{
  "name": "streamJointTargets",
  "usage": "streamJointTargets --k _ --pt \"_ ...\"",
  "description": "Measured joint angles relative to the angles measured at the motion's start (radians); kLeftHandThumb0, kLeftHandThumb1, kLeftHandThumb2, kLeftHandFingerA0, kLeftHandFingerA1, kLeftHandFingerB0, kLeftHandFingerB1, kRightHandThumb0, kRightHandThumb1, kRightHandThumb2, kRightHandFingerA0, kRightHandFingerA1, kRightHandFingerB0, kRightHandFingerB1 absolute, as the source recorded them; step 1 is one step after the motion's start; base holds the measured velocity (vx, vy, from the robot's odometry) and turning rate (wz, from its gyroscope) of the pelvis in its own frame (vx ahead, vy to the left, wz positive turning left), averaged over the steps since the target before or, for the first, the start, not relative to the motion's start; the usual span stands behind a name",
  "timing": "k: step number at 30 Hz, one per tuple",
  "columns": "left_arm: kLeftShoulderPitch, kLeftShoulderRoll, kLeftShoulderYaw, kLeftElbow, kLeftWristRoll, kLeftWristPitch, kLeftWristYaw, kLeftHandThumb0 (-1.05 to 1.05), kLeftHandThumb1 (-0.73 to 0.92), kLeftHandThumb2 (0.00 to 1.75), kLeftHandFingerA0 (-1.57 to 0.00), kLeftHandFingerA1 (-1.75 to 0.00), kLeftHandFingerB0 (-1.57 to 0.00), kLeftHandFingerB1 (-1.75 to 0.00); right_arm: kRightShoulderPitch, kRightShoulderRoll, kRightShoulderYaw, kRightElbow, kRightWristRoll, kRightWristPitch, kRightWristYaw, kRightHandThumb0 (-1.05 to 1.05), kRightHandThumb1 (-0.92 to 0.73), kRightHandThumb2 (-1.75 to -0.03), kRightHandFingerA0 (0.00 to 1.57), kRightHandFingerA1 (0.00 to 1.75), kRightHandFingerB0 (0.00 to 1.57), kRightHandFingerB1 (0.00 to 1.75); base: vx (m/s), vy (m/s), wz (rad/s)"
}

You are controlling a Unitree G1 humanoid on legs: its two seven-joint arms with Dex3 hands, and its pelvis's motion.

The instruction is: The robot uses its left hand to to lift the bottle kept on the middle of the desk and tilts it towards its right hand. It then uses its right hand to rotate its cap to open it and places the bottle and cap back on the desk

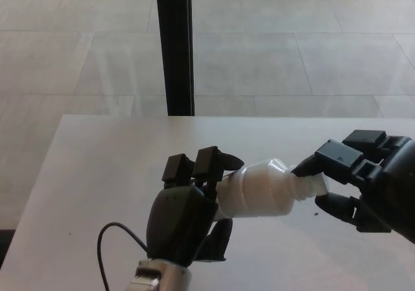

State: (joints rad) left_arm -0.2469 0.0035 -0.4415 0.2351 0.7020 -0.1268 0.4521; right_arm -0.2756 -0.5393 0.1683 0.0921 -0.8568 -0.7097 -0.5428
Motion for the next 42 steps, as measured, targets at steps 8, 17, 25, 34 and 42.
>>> streamJointTargets --k 8,17,25,34,42 --pt "0.001 0.002 0.000 0.000 0.000 0.000 -0.010 0.18 0.51 1.28 -0.89 -1.75 -0.80 -1.55 -0.046 -0.082 0.017 0.012 -0.067 -0.094 -0.106 -0.25 -0.52 -0.90 0.91 1.63 0.79 1.31 0.00 0.000 0.00" --pt "0.009 0.009 0.008 0.000 -0.001 0.000 -0.019 0.12 0.50 1.31 -1.04 -1.75 -0.86 -1.47 -0.085 -0.159 0.026 0.009 -0.150 -0.188 -0.224 -0.29 -0.50 -1.00 0.89 1.38 0.80 1.24 0.00 0.000 0.00" --pt "0.014 0.082 0.017 -0.044 0.005 0.012 -0.061 0.17 0.45 1.37 -0.93 -1.75 -0.87 -1.46 -0.014 -0.150 -0.029 0.101 -0.119 -0.208 -0.261 -0.18 -0.57 -0.98 0.91 1.71 0.78 1.32 0.00 0.000 0.00" --pt "-0.006 0.196 0.016 -0.131 0.012 0.044 -0.179 0.06 0.41 1.30 -1.09 -1.71 -0.90 -1.37 0.074 -0.098 -0.044 0.161 -0.032 -0.148 -0.159 -0.14 -0.61 -0.88 0.89 1.69 0.80 1.15 0.00 0.000 0.00" --pt "-0.030 0.218 -0.006 -0.194 0.017 0.074 -0.278 0.07 0.49 1.06 -1.20 -1.30 -1.03 -1.14 0.078 -0.072 -0.032 0.195 -0.008 -0.077 -0.047 -0.24 -0.75 -0.77 0.84 1.51 0.82 0.79 0.00 0.000 0.00"
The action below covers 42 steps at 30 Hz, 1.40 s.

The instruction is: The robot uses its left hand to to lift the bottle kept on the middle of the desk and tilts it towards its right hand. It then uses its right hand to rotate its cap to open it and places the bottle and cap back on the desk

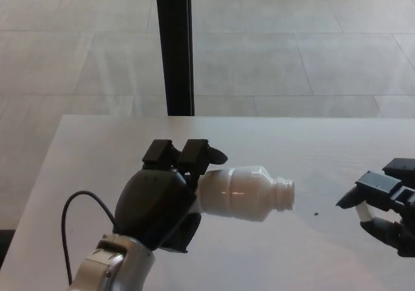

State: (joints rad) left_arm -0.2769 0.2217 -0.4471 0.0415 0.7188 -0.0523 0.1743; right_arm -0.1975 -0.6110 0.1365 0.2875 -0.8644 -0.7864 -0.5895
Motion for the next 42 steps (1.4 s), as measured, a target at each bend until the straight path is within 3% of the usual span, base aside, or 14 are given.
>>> streamJointTargets --k 1,2,6,11,12,13,17,18,21,22,31,32,37,42 --pt "-0.002 0.000 -0.005 -0.005 0.001 0.003 -0.008 0.07 0.49 1.06 -1.20 -1.30 -1.03 -1.14 -0.001 0.005 0.003 0.002 0.001 0.009 0.013 -0.24 -0.75 -0.77 0.84 1.51 0.82 0.79 0.00 0.000 0.00" --pt "-0.003 -0.001 -0.011 -0.011 0.003 0.007 -0.020 0.07 0.52 1.09 -0.93 -1.72 -0.86 -1.38 -0.002 0.013 0.007 0.004 0.002 0.021 0.030 -0.27 -0.79 -0.67 0.78 1.53 0.65 0.55 0.00 0.000 0.00" --pt "-0.003 -0.012 -0.029 -0.025 0.007 0.020 -0.047 0.15 0.49 1.19 -1.20 -1.33 -1.06 -1.19 -0.012 0.028 0.017 0.015 0.003 0.057 0.078 -0.42 -0.75 -0.62 0.80 1.23 0.49 0.43 0.00 0.000 0.00" --pt "-0.001 -0.054 -0.070 -0.034 0.011 0.040 -0.078 0.14 0.49 1.17 -1.21 -1.34 -1.03 -1.15 -0.052 0.051 0.035 0.061 0.003 0.112 0.154 -0.48 -0.76 -0.63 0.69 1.14 0.45 0.41 0.00 0.000 0.00" --pt "-0.001 -0.062 -0.078 -0.035 0.012 0.043 -0.082 0.10 0.45 1.23 -0.96 -1.70 -0.90 -1.29 -0.059 0.056 0.039 0.072 0.003 0.121 0.166 -0.47 -0.77 -0.63 0.68 1.08 0.45 0.41 0.00 0.000 0.00" --pt "0.000 -0.070 -0.088 -0.036 0.013 0.047 -0.087 0.16 0.48 1.18 -1.22 -1.35 -1.04 -1.16 -0.070 0.062 0.045 0.088 0.003 0.133 0.182 -0.48 -0.75 -0.62 0.66 1.03 0.43 0.40 0.00 0.000 0.00" --pt "0.000 -0.102 -0.125 -0.036 0.022 0.063 -0.103 0.21 0.44 1.19 -1.22 -1.36 -1.08 -1.21 -0.108 0.081 0.056 0.155 0.003 0.175 0.239 -0.54 -0.78 -0.62 0.48 0.65 0.42 0.38 0.00 0.000 0.00" --pt "0.000 -0.110 -0.136 -0.035 0.025 0.067 -0.107 0.13 0.40 1.26 -1.10 -1.68 -0.92 -1.33 -0.118 0.088 0.057 0.174 0.003 0.186 0.253 -0.55 -0.78 -0.63 0.46 0.63 0.42 0.39 0.00 0.000 0.00" --pt "-0.002 -0.140 -0.172 -0.023 0.038 0.083 -0.118 0.15 0.44 1.10 -1.00 -1.66 -0.94 -1.24 -0.144 0.109 0.062 0.236 0.004 0.220 0.297 -0.55 -0.62 -0.99 0.47 0.73 0.36 0.54 0.00 0.000 0.00" --pt "-0.003 -0.147 -0.183 -0.015 0.044 0.088 -0.121 0.14 0.46 1.10 -0.99 -1.66 -0.95 -1.24 -0.151 0.116 0.063 0.254 0.005 0.230 0.309 -0.54 -0.78 -0.63 0.45 0.68 0.44 0.38 0.00 0.000 0.00" --pt "-0.041 -0.200 -0.305 0.087 0.121 0.153 -0.159 0.08 0.52 1.09 -1.01 -1.37 -0.87 -0.83 -0.213 0.174 0.050 0.401 0.037 0.338 0.439 -0.51 -0.77 -0.62 0.57 0.76 0.55 0.46 0.00 0.000 0.00" --pt "-0.044 -0.202 -0.320 0.097 0.133 0.166 -0.168 0.02 0.52 1.12 -1.06 -1.07 -0.78 -0.85 -0.220 0.177 0.046 0.410 0.047 0.348 0.450 -0.50 -0.78 -0.63 0.56 0.76 0.56 0.47 0.00 0.000 0.00" --pt "-0.062 -0.217 -0.377 0.139 0.191 0.234 -0.214 0.06 0.58 0.93 -0.97 -1.45 -0.83 -0.85 -0.243 0.184 0.024 0.430 0.095 0.386 0.501 -0.49 -0.77 -0.63 0.60 0.74 0.54 0.44 0.00 0.000 0.00" --pt "-0.079 -0.235 -0.399 0.153 0.235 0.298 -0.251 0.15 0.47 1.07 -1.14 -1.22 -0.87 -0.91 -0.244 0.189 0.001 0.424 0.151 0.418 0.548 -0.47 -0.75 -0.62 0.58 0.75 0.51 0.44 0.00 0.000 0.00"
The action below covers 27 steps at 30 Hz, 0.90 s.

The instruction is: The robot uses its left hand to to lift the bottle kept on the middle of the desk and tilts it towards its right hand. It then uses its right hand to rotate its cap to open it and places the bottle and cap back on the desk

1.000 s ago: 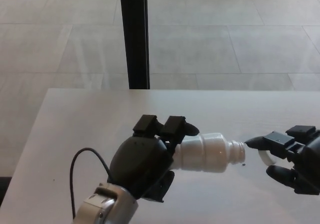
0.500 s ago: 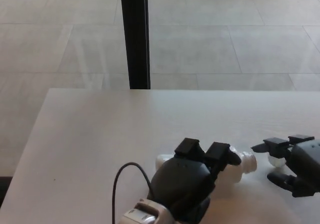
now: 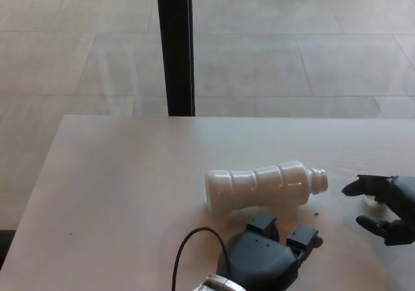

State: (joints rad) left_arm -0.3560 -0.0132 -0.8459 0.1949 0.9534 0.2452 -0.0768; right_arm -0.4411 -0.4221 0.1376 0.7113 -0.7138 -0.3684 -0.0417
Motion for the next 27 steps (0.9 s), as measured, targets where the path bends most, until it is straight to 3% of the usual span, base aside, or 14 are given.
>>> streamJointTargets --k 1,2,8,9,11,13,14,16,17,19,20,22,23,27 --pt "-0.002 -0.004 -0.001 0.002 0.008 0.013 -0.007 0.14 0.51 1.04 -0.95 -1.56 -0.89 -0.96 0.001 0.003 -0.005 -0.004 0.014 0.007 0.010 -0.49 -0.75 -0.62 0.59 0.75 0.51 0.42 0.00 0.000 0.00" --pt "-0.003 -0.008 -0.002 0.003 0.015 0.025 -0.013 0.17 0.48 1.09 -1.15 -1.26 -0.93 -0.98 0.003 0.005 -0.008 -0.008 0.025 0.015 0.019 -0.48 -0.74 -0.62 0.59 0.79 0.49 0.43 0.00 0.000 0.00" --pt "-0.006 -0.033 0.010 -0.001 0.043 0.097 -0.053 0.13 0.46 1.05 -1.13 -1.25 -0.92 -1.02 0.038 0.015 -0.025 -0.073 0.099 0.062 0.070 -0.54 -0.72 -0.62 0.42 0.83 0.42 0.38 0.00 0.000 0.00" --pt "-0.006 -0.033 0.013 -0.003 0.045 0.105 -0.056 0.13 0.45 1.05 -1.14 -1.26 -0.92 -1.03 0.044 0.016 -0.025 -0.085 0.109 0.070 0.076 -0.60 -0.59 -0.95 0.43 0.77 0.33 0.51 0.00 0.000 0.00" --pt "-0.005 -0.034 0.018 -0.009 0.047 0.116 -0.062 0.12 0.46 1.05 -1.14 -1.27 -0.93 -1.04 0.052 0.016 -0.023 -0.101 0.122 0.081 0.084 -0.63 -0.73 -0.62 0.35 0.80 0.35 0.35 0.00 0.000 0.00" --pt "-0.004 -0.035 0.023 -0.020 0.049 0.129 -0.071 0.09 0.48 1.06 -1.10 -1.23 -0.85 -0.96 0.066 0.016 -0.017 -0.127 0.134 0.090 0.091 -0.67 -0.74 -0.63 0.32 0.70 0.30 0.31 0.00 0.000 0.00" --pt "-0.003 -0.036 0.025 -0.025 0.049 0.134 -0.074 0.06 0.54 0.98 -0.88 -1.52 -0.78 -1.00 0.075 0.016 -0.013 -0.140 0.136 0.094 0.092 -0.71 -0.59 -0.92 0.22 0.60 0.19 0.43 0.00 0.000 0.00" --pt "0.002 -0.038 0.032 -0.034 0.049 0.141 -0.076 0.02 0.57 0.94 -0.86 -1.42 -0.73 -0.87 0.089 0.017 -0.007 -0.166 0.139 0.106 0.095 -0.73 -0.74 -0.63 0.13 0.46 0.19 0.30 0.00 0.000 0.00" --pt "0.006 -0.039 0.037 -0.041 0.048 0.142 -0.076 -0.07 0.58 0.85 -0.87 -1.38 -0.73 -0.89 0.096 0.018 -0.004 -0.180 0.141 0.113 0.096 -0.79 -0.58 -0.95 0.03 0.42 0.09 0.37 0.00 0.000 0.00" --pt "0.014 -0.041 0.048 -0.058 0.046 0.143 -0.076 -0.07 0.58 0.85 -0.87 -1.38 -0.73 -0.89 0.105 0.023 -0.004 -0.205 0.143 0.125 0.096 -0.79 -0.58 -0.95 0.03 0.42 0.09 0.37 0.00 0.000 0.00" --pt "0.015 -0.042 0.052 -0.064 0.045 0.144 -0.076 -0.17 0.63 0.76 -0.84 -1.31 -0.68 -0.84 0.107 0.024 -0.004 -0.214 0.145 0.130 0.096 -0.94 -0.64 -0.99 0.04 0.08 0.11 0.24 0.00 0.000 0.00" --pt "0.022 -0.045 0.065 -0.079 0.041 0.145 -0.078 -0.20 0.62 0.73 -0.82 -1.26 -0.69 -0.86 0.115 0.026 -0.008 -0.240 0.154 0.141 0.096 -0.87 -0.77 -0.63 0.00 0.11 0.00 0.29 0.00 0.000 0.00" --pt "0.024 -0.047 0.073 -0.085 0.039 0.145 -0.079 -0.26 0.65 0.70 -0.78 -1.22 -0.71 -0.88 0.118 0.027 -0.010 -0.252 0.158 0.146 0.096 -1.05 -0.70 -1.06 0.00 0.06 0.00 0.06 0.00 0.000 0.00" --pt "0.038 -0.055 0.102 -0.122 0.020 0.145 -0.088 -0.37 0.61 0.64 -0.79 -1.35 -0.69 -0.83 0.122 0.027 -0.019 -0.293 0.169 0.159 0.092 -1.05 -0.69 -1.10 0.00 0.14 0.00 0.05 0.00 0.000 0.00"
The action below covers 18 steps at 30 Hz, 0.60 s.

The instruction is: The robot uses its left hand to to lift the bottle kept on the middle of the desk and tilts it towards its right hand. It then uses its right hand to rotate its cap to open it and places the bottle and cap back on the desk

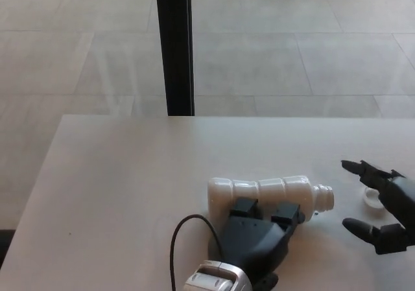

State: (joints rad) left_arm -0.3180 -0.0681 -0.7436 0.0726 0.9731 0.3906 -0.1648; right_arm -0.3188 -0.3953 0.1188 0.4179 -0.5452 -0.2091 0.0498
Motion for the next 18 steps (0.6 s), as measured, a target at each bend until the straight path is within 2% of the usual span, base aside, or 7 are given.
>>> streamJointTargets --k 5,7,11,12,13,17,18 --pt "0.052 -0.020 0.048 -0.068 -0.052 -0.007 0.000 -0.51 0.64 0.60 -0.86 -1.68 -0.62 -0.85 0.006 0.000 -0.019 -0.041 0.011 0.008 -0.012 -0.98 -0.84 -0.65 0.00 0.00 0.00 0.03 0.00 0.000 0.00" --pt "0.070 -0.021 0.060 -0.105 -0.073 -0.008 -0.005 -0.50 0.64 0.58 -0.81 -1.64 -0.61 -0.85 0.010 0.000 -0.023 -0.051 0.015 0.012 -0.014 -1.04 -0.69 -1.09 0.00 0.15 0.00 0.02 0.00 0.000 0.00" --pt "0.096 -0.011 0.096 -0.227 -0.121 -0.020 -0.030 -0.52 0.65 0.60 -0.82 -1.61 -0.57 -0.83 0.015 -0.005 -0.041 -0.073 0.027 0.014 -0.016 -1.05 -0.69 -1.10 0.00 0.16 0.00 0.02 0.00 0.000 0.00" --pt "0.100 -0.004 0.109 -0.249 -0.135 -0.026 -0.034 -0.64 0.77 0.58 -0.54 -1.34 -0.34 -0.72 0.017 -0.006 -0.046 -0.076 0.030 0.015 -0.017 -1.04 -0.66 -0.97 0.00 0.00 0.00 0.00 0.00 0.000 0.00" --pt "0.103 0.006 0.130 -0.276 -0.153 -0.034 -0.042 -0.38 0.53 1.11 -0.32 -0.74 -0.10 -0.58 0.019 -0.008 -0.053 -0.078 0.034 0.015 -0.018 -1.00 -0.64 -0.95 0.00 0.00 0.00 0.00 0.00 0.000 0.00" --pt "0.120 0.042 0.216 -0.378 -0.212 -0.036 -0.083 -0.92 0.74 1.18 0.00 -0.42 0.00 -0.27 0.033 -0.017 -0.081 -0.081 0.042 0.014 -0.021 -0.97 -0.87 -0.66 0.00 0.00 0.00 0.04 0.00 0.000 0.00" --pt "0.123 0.044 0.239 -0.389 -0.229 -0.036 -0.090 -0.86 0.92 0.78 0.00 -0.04 0.00 0.00 0.036 -0.017 -0.087 -0.081 0.043 0.014 -0.021 -1.05 -0.73 -1.13 0.00 0.20 0.00 0.04 0.00 0.000 0.00"
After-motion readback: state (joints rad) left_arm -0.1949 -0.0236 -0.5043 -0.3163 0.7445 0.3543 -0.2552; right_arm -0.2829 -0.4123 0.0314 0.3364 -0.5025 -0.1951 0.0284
